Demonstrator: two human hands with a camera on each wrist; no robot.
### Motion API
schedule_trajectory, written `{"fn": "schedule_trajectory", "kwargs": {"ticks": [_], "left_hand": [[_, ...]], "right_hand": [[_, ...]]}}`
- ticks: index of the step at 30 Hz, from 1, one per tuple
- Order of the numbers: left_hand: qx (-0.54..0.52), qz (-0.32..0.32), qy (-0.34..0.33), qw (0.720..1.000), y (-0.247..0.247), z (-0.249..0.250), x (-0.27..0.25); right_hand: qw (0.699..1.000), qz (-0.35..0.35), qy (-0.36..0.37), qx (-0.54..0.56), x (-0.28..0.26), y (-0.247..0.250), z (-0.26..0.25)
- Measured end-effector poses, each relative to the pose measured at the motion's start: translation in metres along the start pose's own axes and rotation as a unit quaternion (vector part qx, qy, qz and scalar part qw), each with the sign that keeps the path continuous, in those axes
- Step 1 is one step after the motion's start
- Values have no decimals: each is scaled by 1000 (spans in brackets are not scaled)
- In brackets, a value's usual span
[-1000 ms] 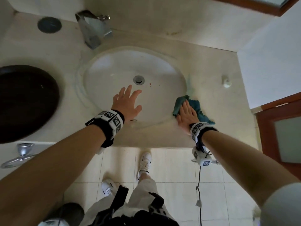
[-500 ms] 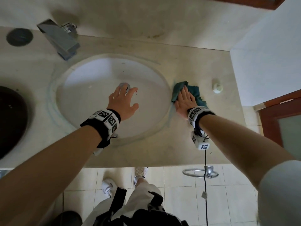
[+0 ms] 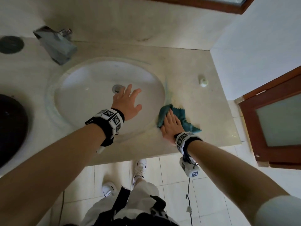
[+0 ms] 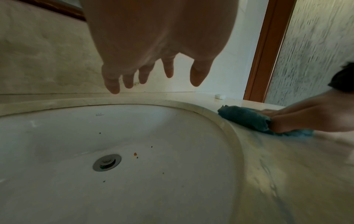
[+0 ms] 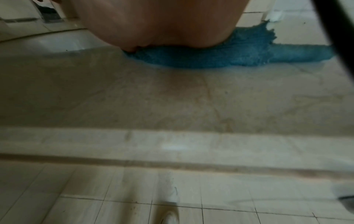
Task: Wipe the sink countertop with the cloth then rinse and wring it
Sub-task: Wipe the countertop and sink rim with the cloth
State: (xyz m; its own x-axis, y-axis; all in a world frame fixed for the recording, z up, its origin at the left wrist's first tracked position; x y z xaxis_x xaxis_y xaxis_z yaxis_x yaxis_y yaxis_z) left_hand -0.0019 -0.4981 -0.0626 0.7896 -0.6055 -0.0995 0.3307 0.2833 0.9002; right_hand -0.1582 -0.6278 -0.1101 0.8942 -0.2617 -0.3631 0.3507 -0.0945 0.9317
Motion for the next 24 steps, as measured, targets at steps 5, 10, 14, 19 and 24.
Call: {"fn": "schedule_trajectory", "kwargs": {"ticks": [5, 10, 14, 19, 24], "left_hand": [[-3, -1, 5, 1000, -2, 1, 22], [8, -6, 35, 999, -13, -15, 56], [5, -11, 76, 997, -17, -28, 86], [-17, -2, 100, 995, -11, -26, 117], [-17, -9, 100, 995, -11, -25, 110]], "right_hand": [[1000, -4, 7, 0, 36, 12, 17], [999, 2, 31, -16, 103, 31, 44], [997, 11, 72, -25, 161, 50, 51], [994, 25, 97, -31, 201, 64, 58], [996, 32, 76, -18, 206, 67, 57]]}}
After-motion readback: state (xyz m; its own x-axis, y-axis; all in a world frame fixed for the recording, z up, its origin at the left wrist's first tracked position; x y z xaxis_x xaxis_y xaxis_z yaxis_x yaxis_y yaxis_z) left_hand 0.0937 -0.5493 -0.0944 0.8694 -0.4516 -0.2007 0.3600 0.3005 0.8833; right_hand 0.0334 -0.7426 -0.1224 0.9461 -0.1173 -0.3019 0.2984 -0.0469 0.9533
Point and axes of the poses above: each hand's wrist, its own x-axis towards the middle knuckle, its own y-axis out of the back of the hand, z = x × y, the point moved 8 cm from there along x, towards the middle knuckle, and after that the axes turned 11 degrees about z, right-handed, at the moved point
